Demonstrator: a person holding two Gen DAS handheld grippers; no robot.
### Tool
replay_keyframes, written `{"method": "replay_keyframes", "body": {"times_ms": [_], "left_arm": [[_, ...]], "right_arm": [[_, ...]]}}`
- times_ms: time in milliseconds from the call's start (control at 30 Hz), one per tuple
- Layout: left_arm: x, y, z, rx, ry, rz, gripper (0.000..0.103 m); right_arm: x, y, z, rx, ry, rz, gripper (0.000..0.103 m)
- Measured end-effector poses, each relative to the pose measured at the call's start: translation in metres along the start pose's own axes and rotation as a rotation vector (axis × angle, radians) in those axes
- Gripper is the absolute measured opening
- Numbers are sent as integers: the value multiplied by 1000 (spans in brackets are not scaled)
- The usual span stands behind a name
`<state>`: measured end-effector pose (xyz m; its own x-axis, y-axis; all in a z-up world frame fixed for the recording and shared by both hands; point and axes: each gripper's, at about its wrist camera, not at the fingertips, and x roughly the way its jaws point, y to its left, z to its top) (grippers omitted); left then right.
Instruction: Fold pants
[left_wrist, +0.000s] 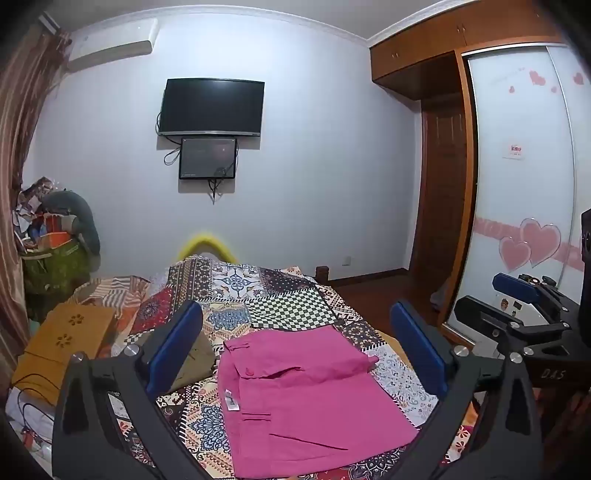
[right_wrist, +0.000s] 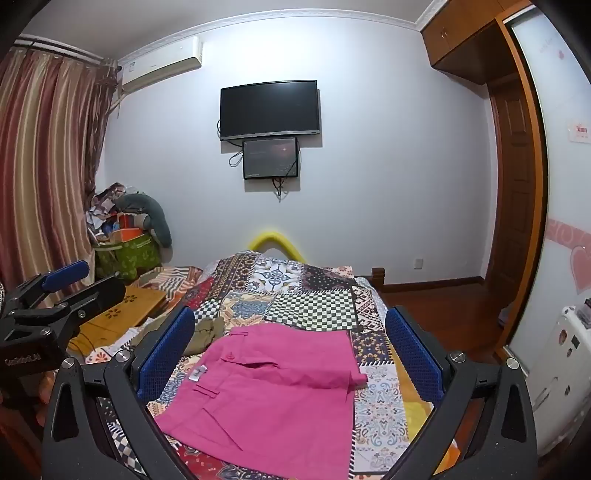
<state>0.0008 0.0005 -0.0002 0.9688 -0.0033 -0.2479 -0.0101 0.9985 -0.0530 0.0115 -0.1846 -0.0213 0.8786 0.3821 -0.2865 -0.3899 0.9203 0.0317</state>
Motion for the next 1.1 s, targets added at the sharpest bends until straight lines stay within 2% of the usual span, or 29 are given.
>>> {"method": "replay_keyframes", "body": {"times_ms": [233, 367, 1100], "left_arm": [[1, -8, -8, 4, -11, 8, 103], [6, 2, -14, -13, -5, 0, 103], [2, 0, -7, -16, -7, 6, 103]], "right_arm": [[0, 0, 0, 2, 2, 1, 103], [1, -1, 0, 4, 3, 2, 103], [-1, 2, 0, 5, 7, 5, 103]]}}
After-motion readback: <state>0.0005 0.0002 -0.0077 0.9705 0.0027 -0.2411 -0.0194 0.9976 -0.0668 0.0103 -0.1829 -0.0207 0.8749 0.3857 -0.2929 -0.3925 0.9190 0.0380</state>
